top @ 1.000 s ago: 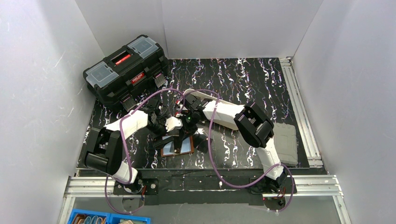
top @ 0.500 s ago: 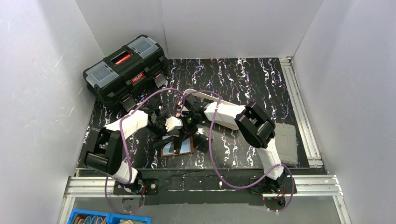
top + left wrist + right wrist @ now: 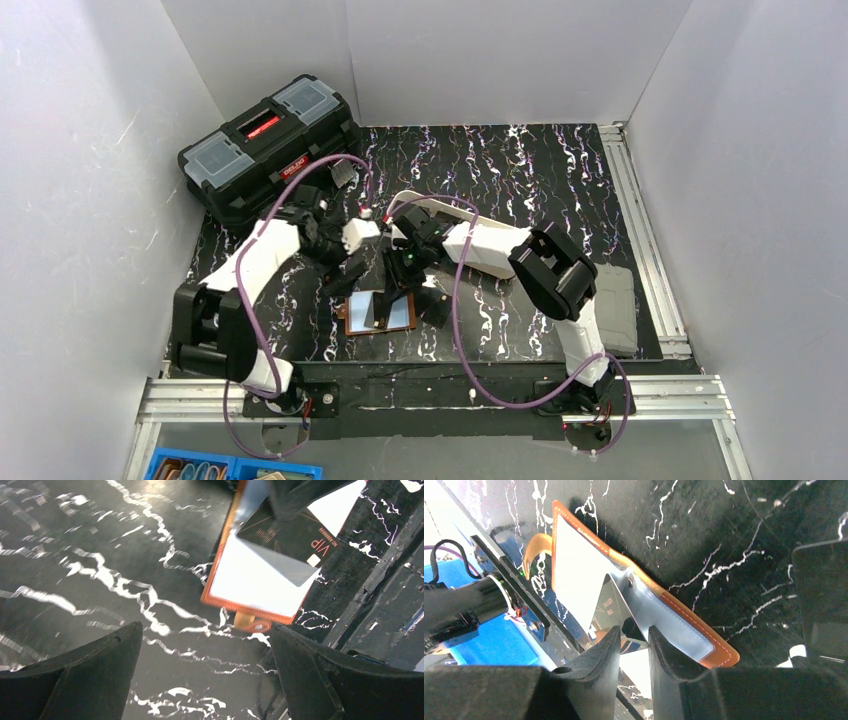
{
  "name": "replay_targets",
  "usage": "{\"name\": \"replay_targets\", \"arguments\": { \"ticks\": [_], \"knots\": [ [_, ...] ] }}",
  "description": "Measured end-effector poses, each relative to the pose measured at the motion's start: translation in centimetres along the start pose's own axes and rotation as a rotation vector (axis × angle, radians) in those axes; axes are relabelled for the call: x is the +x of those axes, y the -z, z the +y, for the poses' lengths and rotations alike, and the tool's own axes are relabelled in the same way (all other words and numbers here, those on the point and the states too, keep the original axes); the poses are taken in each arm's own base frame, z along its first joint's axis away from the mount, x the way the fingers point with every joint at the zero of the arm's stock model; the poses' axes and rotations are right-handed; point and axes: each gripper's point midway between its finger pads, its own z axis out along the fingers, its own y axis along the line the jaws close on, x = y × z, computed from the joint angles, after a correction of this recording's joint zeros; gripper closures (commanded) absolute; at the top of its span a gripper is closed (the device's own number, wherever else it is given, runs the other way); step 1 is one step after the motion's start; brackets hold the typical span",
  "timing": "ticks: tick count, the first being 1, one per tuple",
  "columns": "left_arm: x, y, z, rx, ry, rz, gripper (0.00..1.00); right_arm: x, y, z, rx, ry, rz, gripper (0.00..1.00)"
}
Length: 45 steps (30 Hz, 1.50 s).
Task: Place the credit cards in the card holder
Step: Insert the credit card into the card holder.
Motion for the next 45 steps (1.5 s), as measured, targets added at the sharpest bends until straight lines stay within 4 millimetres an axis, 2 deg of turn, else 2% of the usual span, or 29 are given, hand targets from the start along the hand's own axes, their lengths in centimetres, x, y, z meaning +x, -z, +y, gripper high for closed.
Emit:
{"name": "replay_targets", "arguments": {
  "ticks": [3, 5, 9, 11, 15, 21, 23, 26, 30, 36, 38, 41, 45],
  "knots": [
    [0.3, 2.4, 0.9, -0.057, 0.035, -0.062, 0.01, 0.2, 0.5, -0.1, 0.013, -0.003, -0.014, 0.62],
    [1.2, 3.5, 1.0, -0.110, 0.030, -0.093, 0.01, 0.1, 0.6, -0.2, 0.020, -0.004, -0.029, 0.61],
    [4.0, 2.2, -1.3, -0.106, 0.019, -0.085, 0.01, 0.1, 1.2, -0.4, 0.039, 0.000, -0.059, 0.53],
    [4.2, 1.7, -1.7, -0.078, 0.033, -0.082, 0.01, -0.2, 1.8, -0.3, 0.049, 0.009, -0.082, 0.51],
    [2.7, 2.0, -0.8, -0.061, 0.042, -0.115, 0.01, -1.3, 3.8, 1.1, 0.049, 0.047, -0.149, 0.42],
    [-1.5, 5.8, 0.6, -0.106, -0.026, -0.210, 0.01, -2.8, 7.7, 3.2, 0.060, 0.125, -0.260, 0.23],
    [-2.4, 6.8, 0.5, -0.103, -0.046, -0.232, 0.01, -3.2, 8.9, 3.7, 0.061, 0.142, -0.290, 0.19],
    [-2.5, 7.2, -0.5, -0.079, -0.061, -0.240, 0.01, -3.6, 10.3, 3.8, 0.074, 0.161, -0.322, 0.16],
    [-2.3, 7.4, -1.4, -0.055, -0.071, -0.240, 0.01, -3.6, 11.4, 1.9, 0.108, 0.137, -0.340, 0.11],
    [-1.9, 7.1, -2.5, -0.042, -0.111, -0.255, 0.01, -2.7, 11.8, -3.5, 0.190, 0.042, -0.323, 0.07],
    [-1.5, 6.7, -3.0, -0.033, -0.120, -0.253, 0.01, -2.3, 11.8, -4.7, 0.209, 0.018, -0.316, 0.06],
    [-0.8, 5.8, -3.7, -0.010, -0.132, -0.240, 0.01, -1.7, 11.4, -5.3, 0.211, 0.003, -0.303, 0.08],
    [-0.3, 4.9, -3.8, -0.003, -0.140, -0.232, 0.01, -1.2, 10.4, -4.7, 0.153, -0.009, -0.292, 0.14]
  ]
}}
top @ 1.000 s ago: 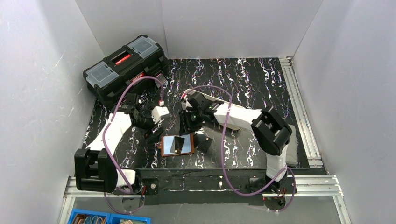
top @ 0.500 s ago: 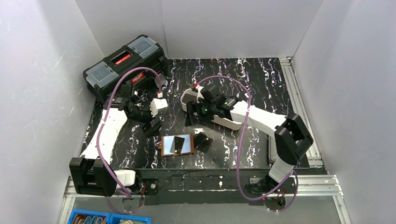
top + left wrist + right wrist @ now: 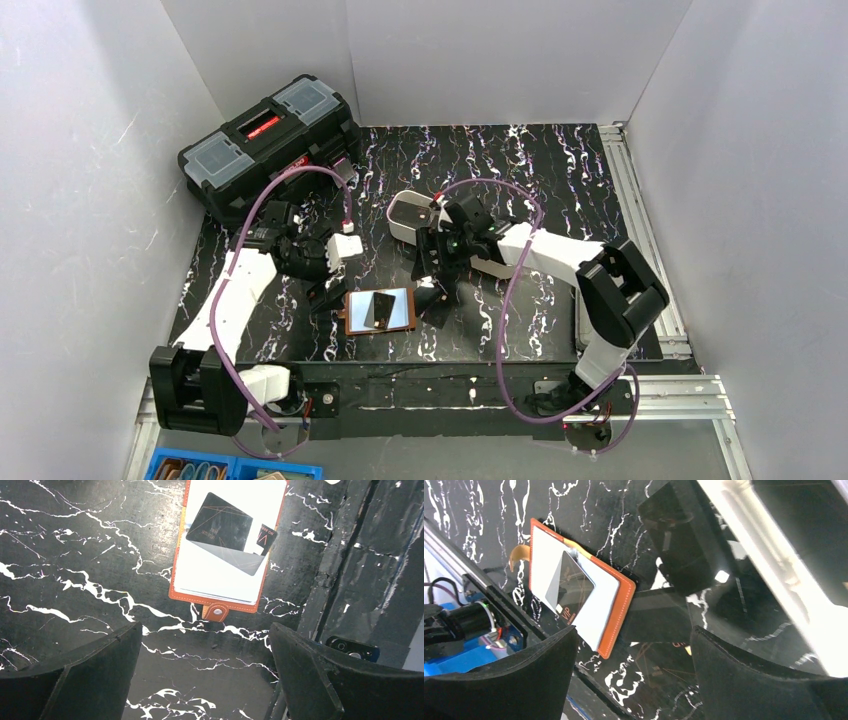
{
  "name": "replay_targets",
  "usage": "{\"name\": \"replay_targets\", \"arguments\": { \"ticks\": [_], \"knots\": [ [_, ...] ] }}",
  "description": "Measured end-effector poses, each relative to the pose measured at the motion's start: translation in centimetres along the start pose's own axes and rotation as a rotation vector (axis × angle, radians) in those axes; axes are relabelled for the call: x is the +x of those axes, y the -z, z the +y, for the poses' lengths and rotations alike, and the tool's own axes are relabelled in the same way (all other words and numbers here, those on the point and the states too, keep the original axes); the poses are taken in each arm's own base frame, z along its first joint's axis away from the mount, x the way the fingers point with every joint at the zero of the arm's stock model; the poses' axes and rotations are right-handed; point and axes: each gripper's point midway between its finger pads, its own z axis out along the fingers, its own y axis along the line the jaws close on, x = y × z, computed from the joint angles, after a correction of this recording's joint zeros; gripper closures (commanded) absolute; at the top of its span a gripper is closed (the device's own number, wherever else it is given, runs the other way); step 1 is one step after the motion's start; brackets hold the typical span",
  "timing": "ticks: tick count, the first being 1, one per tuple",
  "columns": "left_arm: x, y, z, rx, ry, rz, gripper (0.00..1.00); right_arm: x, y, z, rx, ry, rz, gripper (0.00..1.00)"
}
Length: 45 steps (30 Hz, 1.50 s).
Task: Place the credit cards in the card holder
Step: Insert the credit card into the card holder.
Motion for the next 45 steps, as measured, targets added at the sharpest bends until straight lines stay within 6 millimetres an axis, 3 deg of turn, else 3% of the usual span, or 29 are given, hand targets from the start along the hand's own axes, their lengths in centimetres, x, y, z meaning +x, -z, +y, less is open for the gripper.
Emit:
{"name": "replay_targets", "arguments": {
  "ticks": [7, 10, 14, 17, 24, 27, 32, 38, 42, 45],
  "knots": [
    [1.3, -0.7, 0.5, -0.026, -0.026, 0.035, 0.01, 2.1, -3.3, 1.4, -0.074, -0.031, 0.072, 0.23],
    [2.7, -1.3, 0.5, -0.040, -0.040, 0.067, 0.01, 2.4, -3.9, 2.4, -0.109, -0.046, 0.080, 0.25],
    [5.2, -2.6, 0.4, -0.040, -0.035, 0.128, 0.01, 2.3, -4.6, 2.4, -0.127, -0.078, 0.080, 0.27],
    [6.1, -3.3, 0.9, -0.041, -0.020, 0.152, 0.01, 2.5, -5.2, 2.2, -0.126, -0.095, 0.085, 0.26],
    [5.6, -3.6, 2.6, -0.095, -0.048, 0.130, 0.01, 2.9, -5.8, 3.1, -0.162, -0.078, 0.056, 0.27],
    [5.7, -3.9, 2.8, -0.095, -0.052, 0.130, 0.01, 3.1, -6.1, 3.7, -0.191, -0.074, 0.040, 0.33],
    [7.4, -4.7, 2.3, -0.079, -0.074, 0.166, 0.01, 3.6, -6.4, 4.1, -0.210, -0.080, 0.034, 0.42],
    [9.8, -5.7, 2.0, -0.048, -0.072, 0.242, 0.01, 3.9, -6.5, 4.0, -0.227, -0.087, 0.023, 0.44],
    [9.8, -5.6, 2.3, -0.060, -0.080, 0.246, 0.01, 4.0, -6.4, 4.3, -0.255, -0.082, 0.012, 0.45],
    [9.9, -5.6, 2.4, -0.062, -0.081, 0.250, 0.01, 3.8, -6.3, 4.7, -0.280, -0.082, 0.007, 0.53]
  ]
}}
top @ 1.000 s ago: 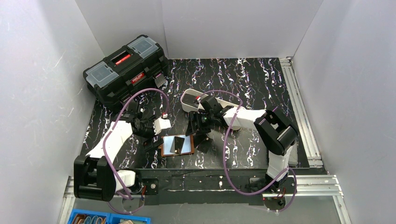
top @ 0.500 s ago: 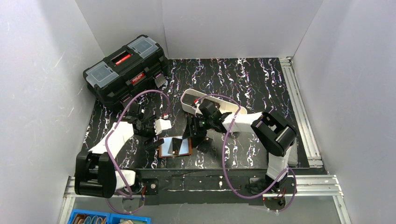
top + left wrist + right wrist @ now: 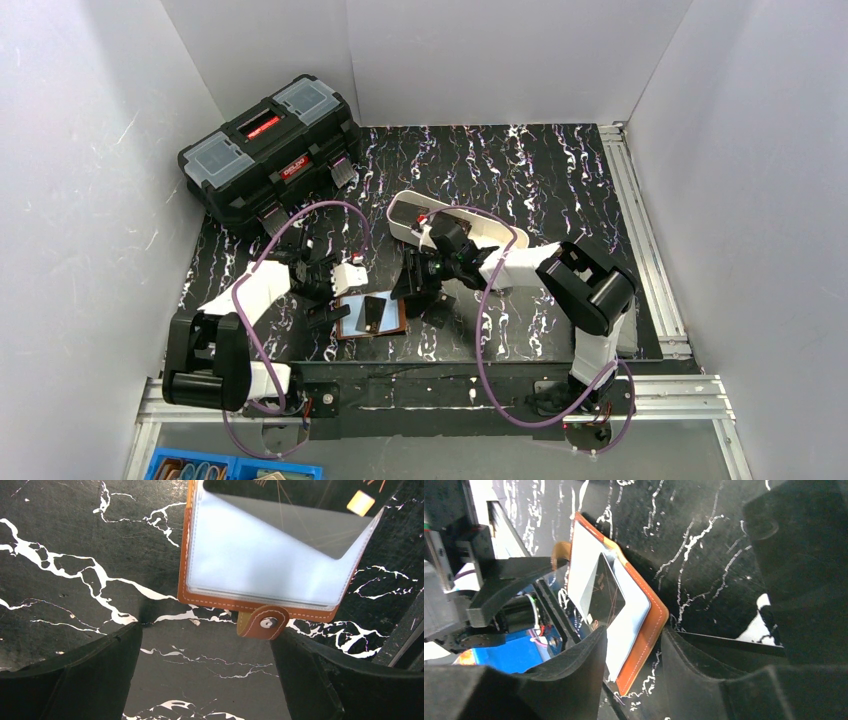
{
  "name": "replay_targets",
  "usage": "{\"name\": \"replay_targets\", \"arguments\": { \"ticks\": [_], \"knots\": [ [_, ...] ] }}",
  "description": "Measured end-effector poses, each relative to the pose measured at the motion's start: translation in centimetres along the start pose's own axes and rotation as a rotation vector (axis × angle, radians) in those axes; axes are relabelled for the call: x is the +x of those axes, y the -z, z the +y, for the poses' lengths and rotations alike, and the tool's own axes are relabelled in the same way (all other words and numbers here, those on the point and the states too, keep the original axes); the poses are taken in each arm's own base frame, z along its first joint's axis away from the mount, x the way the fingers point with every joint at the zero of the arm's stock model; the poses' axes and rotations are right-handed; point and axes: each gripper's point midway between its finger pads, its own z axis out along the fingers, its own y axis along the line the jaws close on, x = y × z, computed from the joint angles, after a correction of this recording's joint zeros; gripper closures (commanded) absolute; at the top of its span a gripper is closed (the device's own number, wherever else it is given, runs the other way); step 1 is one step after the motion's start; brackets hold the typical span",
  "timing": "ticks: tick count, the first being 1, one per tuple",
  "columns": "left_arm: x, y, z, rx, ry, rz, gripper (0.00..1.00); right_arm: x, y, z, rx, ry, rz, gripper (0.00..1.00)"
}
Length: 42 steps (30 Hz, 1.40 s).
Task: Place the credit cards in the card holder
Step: Insert the credit card into the card holder.
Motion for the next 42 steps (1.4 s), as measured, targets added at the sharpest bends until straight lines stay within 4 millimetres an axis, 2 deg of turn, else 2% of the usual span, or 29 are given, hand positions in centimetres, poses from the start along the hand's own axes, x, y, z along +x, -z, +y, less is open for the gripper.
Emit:
{"name": "replay_targets", "arguments": {
  "ticks": [7, 11, 15, 19, 22, 25, 26, 28, 29, 33, 35, 37, 40, 42],
  "knots": [
    [-0.1, 0.0, 0.0, -0.004, -0.002, 0.010, 0.01, 0.0, 0.5, 1.0, -0.065, 0.015, -0.029, 0.47],
    [0.0, 0.0, 0.0, -0.007, 0.008, 0.013, 0.01, 0.1, 0.4, 1.3, -0.072, 0.020, -0.024, 0.35],
    [0.0, 0.0, 0.0, -0.009, 0.012, 0.017, 0.01, 0.2, 0.1, 1.7, -0.068, 0.038, -0.018, 0.34],
    [0.0, 0.1, 0.0, -0.010, 0.009, 0.022, 0.01, 0.5, -0.2, 2.3, -0.074, 0.071, -0.017, 0.49],
    [0.2, 0.1, 0.0, -0.013, 0.010, 0.028, 0.01, 0.0, -0.2, 2.7, -0.099, 0.092, -0.045, 0.60],
    [0.2, 0.2, 0.0, -0.014, 0.014, 0.031, 0.01, -0.3, -0.1, 3.1, -0.126, 0.107, -0.068, 0.64],
    [0.2, 0.2, 0.0, -0.015, 0.015, 0.031, 0.01, -0.4, -0.1, 3.3, -0.134, 0.108, -0.073, 0.60],
    [0.2, 0.2, 0.0, -0.015, 0.018, 0.032, 0.01, -0.5, -0.2, 3.7, -0.147, 0.106, -0.074, 0.41],
    [0.2, 0.2, 0.0, -0.016, 0.019, 0.033, 0.01, -0.6, -0.3, 3.7, -0.149, 0.103, -0.069, 0.35],
    [0.3, 0.2, 0.0, -0.018, 0.026, 0.038, 0.01, -1.0, -1.5, 3.2, -0.116, 0.087, -0.048, 0.31],
    [0.3, 0.3, 0.0, -0.018, 0.031, 0.040, 0.01, -0.9, -2.0, 2.5, -0.083, 0.075, -0.029, 0.35],
    [0.4, 0.3, 0.0, -0.019, 0.032, 0.044, 0.01, -0.4, -2.2, 2.0, -0.060, 0.071, -0.012, 0.44],
    [0.4, 0.3, 0.1, -0.020, 0.034, 0.048, 0.01, 0.3, -2.4, 1.3, -0.037, 0.061, 0.015, 0.64],
    [0.5, 0.4, 0.1, -0.022, 0.035, 0.053, 0.01, 0.4, -2.6, 1.1, -0.023, 0.055, 0.030, 0.84]
  ]
}}
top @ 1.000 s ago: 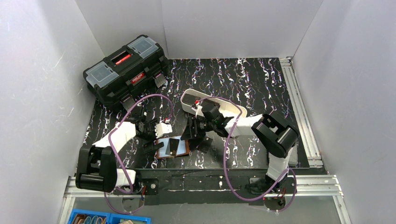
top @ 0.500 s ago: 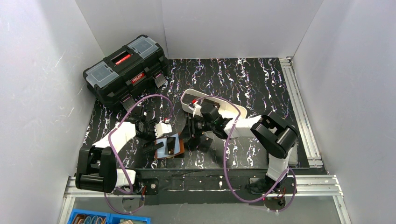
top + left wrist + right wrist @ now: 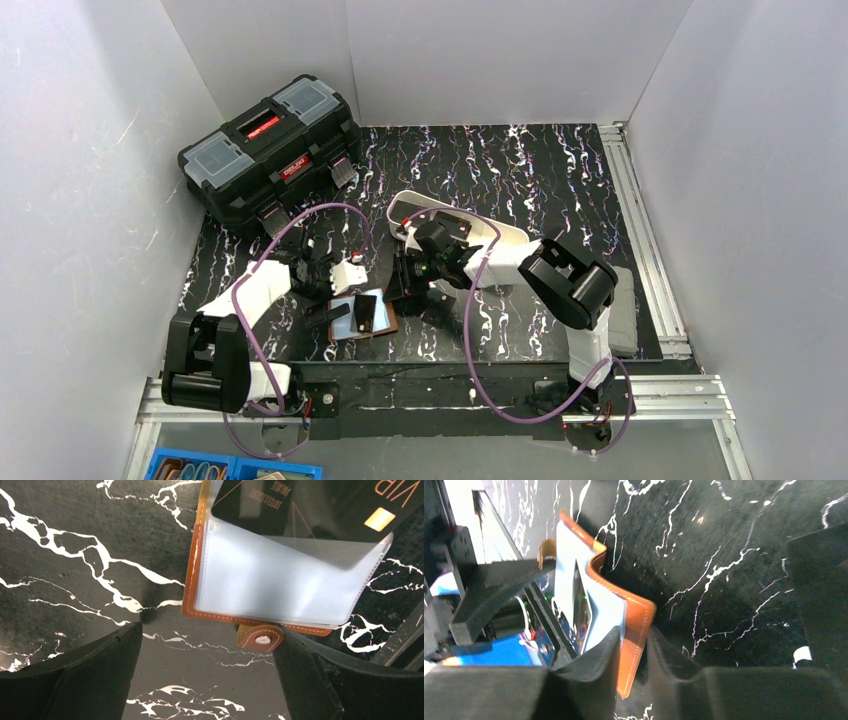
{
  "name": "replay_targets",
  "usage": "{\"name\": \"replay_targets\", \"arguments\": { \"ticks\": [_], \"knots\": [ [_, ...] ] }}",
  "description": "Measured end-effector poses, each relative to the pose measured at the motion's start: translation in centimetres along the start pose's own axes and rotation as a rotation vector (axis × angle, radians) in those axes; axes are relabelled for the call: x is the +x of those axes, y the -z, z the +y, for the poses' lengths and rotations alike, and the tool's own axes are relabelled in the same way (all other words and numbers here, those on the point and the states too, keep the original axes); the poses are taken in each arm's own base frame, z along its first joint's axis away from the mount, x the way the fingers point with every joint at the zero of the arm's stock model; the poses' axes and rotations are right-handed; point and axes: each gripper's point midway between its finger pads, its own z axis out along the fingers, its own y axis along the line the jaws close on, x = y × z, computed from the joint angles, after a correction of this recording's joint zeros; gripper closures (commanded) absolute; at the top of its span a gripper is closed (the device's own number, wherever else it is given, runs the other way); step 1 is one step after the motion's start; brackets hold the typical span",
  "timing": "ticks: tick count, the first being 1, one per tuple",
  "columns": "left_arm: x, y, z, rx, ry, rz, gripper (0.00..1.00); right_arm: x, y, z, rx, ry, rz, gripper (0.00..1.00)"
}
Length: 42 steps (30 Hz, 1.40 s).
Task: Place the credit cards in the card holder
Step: Insert the credit card into the card holder.
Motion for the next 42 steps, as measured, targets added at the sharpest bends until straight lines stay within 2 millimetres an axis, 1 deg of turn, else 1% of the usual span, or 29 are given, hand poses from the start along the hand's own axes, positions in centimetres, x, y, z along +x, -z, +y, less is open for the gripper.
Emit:
{"name": "replay_targets", "arguments": {
  "ticks": [1, 3, 7, 9, 11, 12, 16, 19, 22, 26, 29, 32, 35, 39, 42],
  "knots": [
    [0.1, 0.0, 0.0, -0.001, 0.001, 0.005, 0.01, -0.1, -0.1, -0.1, 0.007, -0.005, 0.007, 0.98],
    [0.1, 0.2, 0.0, 0.000, 0.005, 0.013, 0.01, -0.3, -0.3, -0.1, 0.014, -0.006, 0.009, 0.99],
    [-0.2, 0.6, 0.5, -0.011, 0.011, 0.010, 0.01, -0.1, -0.2, -0.2, 0.024, -0.009, 0.016, 0.99],
    [-0.6, 0.9, 1.0, -0.024, 0.010, 0.004, 0.01, 0.0, 0.1, -0.3, 0.037, -0.006, 0.022, 0.90],
    [-1.0, 1.2, 1.4, -0.037, 0.007, -0.004, 0.01, -0.1, 0.8, 0.1, 0.046, 0.003, 0.022, 0.66],
    [-1.1, 1.2, 1.6, -0.041, 0.004, -0.008, 0.01, -0.2, 1.0, 0.3, 0.047, 0.008, 0.020, 0.58],
    [-1.3, 1.2, 1.6, -0.041, 0.000, -0.015, 0.01, -0.5, 2.0, 0.8, 0.055, 0.026, 0.015, 0.43],
    [-1.3, 1.1, 1.4, -0.036, 0.001, -0.018, 0.01, -0.4, 2.8, 0.7, 0.061, 0.021, 0.010, 0.37],
    [-1.3, 1.0, 1.2, -0.031, 0.002, -0.019, 0.01, -0.2, 3.8, 0.1, 0.069, 0.004, 0.002, 0.34],
    [-1.4, 1.0, 1.3, -0.031, 0.000, -0.023, 0.01, -0.3, 4.0, -0.1, 0.058, -0.015, 0.003, 0.33],
    [-1.4, 0.8, 1.2, -0.030, -0.005, -0.025, 0.01, 0.0, 3.4, -0.2, 0.033, -0.027, 0.019, 0.32],
    [-1.1, 0.4, 0.9, -0.026, -0.014, -0.023, 0.01, 0.8, 2.5, -0.6, 0.011, -0.055, 0.054, 0.32],
    [-0.8, 0.0, 0.4, -0.016, -0.022, -0.019, 0.01, 1.0, 2.1, -0.2, -0.024, -0.058, 0.066, 0.32],
    [-0.8, -0.1, 0.5, -0.024, -0.029, -0.018, 0.01, 0.8, 1.3, 0.4, -0.059, -0.059, 0.091, 0.31],
    [-0.8, -0.1, 0.5, -0.034, -0.036, -0.017, 0.01, 1.0, 1.1, 0.7, -0.070, -0.055, 0.100, 0.32]
  ]
}}
